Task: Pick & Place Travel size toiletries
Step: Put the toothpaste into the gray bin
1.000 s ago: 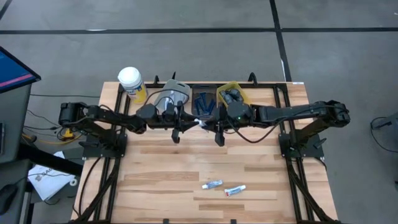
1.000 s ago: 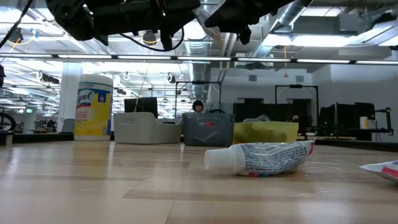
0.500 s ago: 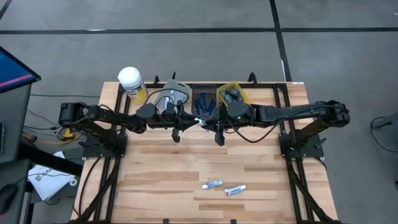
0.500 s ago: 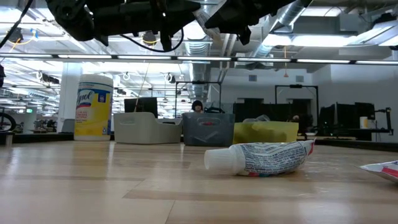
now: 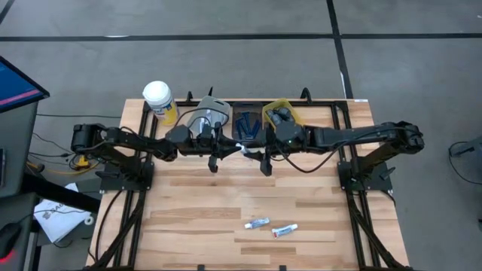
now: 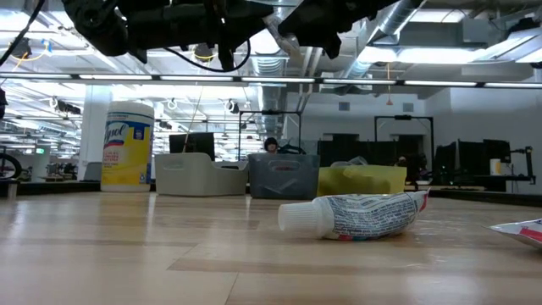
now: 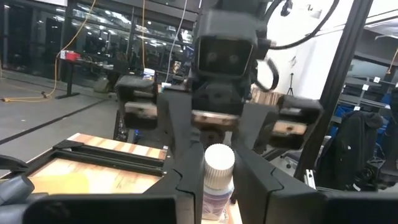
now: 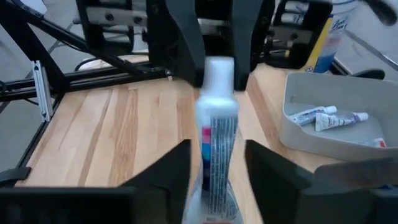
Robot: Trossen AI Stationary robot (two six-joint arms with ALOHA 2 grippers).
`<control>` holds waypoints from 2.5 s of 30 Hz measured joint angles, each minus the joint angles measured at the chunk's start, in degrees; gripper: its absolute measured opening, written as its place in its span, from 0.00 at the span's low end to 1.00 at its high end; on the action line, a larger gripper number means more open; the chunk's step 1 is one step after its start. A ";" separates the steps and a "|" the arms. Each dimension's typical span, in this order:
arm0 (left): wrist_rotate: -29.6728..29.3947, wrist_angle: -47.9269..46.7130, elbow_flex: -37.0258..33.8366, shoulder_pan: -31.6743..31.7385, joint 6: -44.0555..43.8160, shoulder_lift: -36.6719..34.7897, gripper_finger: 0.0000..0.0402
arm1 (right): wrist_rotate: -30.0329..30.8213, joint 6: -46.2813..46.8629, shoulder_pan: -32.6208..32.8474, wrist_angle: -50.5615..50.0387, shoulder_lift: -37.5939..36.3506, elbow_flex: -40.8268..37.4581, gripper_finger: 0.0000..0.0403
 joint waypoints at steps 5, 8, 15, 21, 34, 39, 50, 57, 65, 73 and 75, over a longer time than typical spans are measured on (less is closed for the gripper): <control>0.24 -1.24 0.00 3.19 1.52 -1.61 0.13 | 0.63 -0.61 -0.10 -2.70 -0.02 2.10 0.52; 0.69 -4.45 0.00 6.25 4.23 -4.41 0.13 | 1.10 -0.61 -0.98 -6.84 -0.02 3.98 0.59; -5.62 -20.94 0.02 14.58 12.64 -12.64 0.13 | 0.55 -0.57 -1.83 -10.70 0.00 5.42 0.62; -12.71 -34.26 0.02 20.55 16.60 -14.71 0.13 | 3.22 0.04 -1.92 -13.70 0.00 5.42 0.62; -19.24 -37.61 0.02 25.46 14.76 -2.37 0.20 | 3.45 7.87 -1.70 -30.30 0.00 4.69 0.62; -20.06 -37.74 0.02 25.70 14.74 0.09 0.18 | 3.12 11.75 1.78 -39.07 0.02 3.10 0.62; -18.70 -38.01 0.02 25.53 14.94 -2.44 0.27 | -3.11 23.20 18.63 -43.46 0.04 -2.68 0.71; -16.92 -38.14 0.02 25.29 13.29 -8.14 0.44 | -3.42 25.11 30.84 -39.42 0.59 -5.84 0.73; -16.39 -38.42 0.07 22.97 10.34 -17.34 0.55 | -3.64 24.03 37.39 -34.48 10.20 -5.84 0.73; -16.52 -40.61 0.07 21.10 10.03 -23.40 0.53 | -1.66 22.72 38.01 -32.55 16.59 -4.93 0.73; -16.62 -41.57 0.03 21.01 10.01 -24.08 0.52 | -1.32 22.53 37.97 -32.44 16.72 -5.14 0.73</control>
